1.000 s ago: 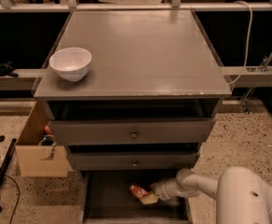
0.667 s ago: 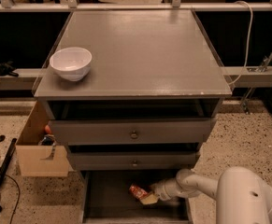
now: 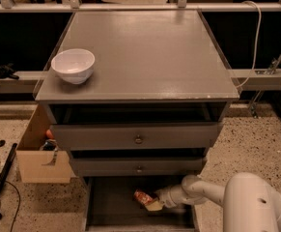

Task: Place coke can into bottom drawer

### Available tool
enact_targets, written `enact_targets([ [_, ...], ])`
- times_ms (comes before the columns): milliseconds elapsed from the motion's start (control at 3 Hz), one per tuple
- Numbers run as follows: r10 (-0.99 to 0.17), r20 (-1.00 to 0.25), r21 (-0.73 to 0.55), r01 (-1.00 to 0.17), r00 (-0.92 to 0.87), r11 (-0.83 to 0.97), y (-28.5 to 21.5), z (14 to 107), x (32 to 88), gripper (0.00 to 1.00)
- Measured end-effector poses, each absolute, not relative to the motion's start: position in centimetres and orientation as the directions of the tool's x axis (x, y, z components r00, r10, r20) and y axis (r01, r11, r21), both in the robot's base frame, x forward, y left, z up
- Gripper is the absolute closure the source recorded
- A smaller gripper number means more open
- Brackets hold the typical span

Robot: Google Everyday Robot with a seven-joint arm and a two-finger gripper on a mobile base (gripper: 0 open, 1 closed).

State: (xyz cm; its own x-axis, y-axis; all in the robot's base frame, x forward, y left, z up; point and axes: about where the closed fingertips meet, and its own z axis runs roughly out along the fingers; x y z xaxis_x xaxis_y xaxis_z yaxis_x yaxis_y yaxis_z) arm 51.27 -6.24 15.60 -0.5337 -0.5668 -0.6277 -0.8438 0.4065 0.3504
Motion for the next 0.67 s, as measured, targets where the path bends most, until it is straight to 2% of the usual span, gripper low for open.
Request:
enact_targets([
  [333,-0.567,-0.628,0.350,-0.844,-0.534,0.406,-6.23,15.60,51.27,0.06],
  [667,-0.567,-0.628,0.351,-0.844,-0.534,0.406,-6.23,15.60,51.26,0.00],
])
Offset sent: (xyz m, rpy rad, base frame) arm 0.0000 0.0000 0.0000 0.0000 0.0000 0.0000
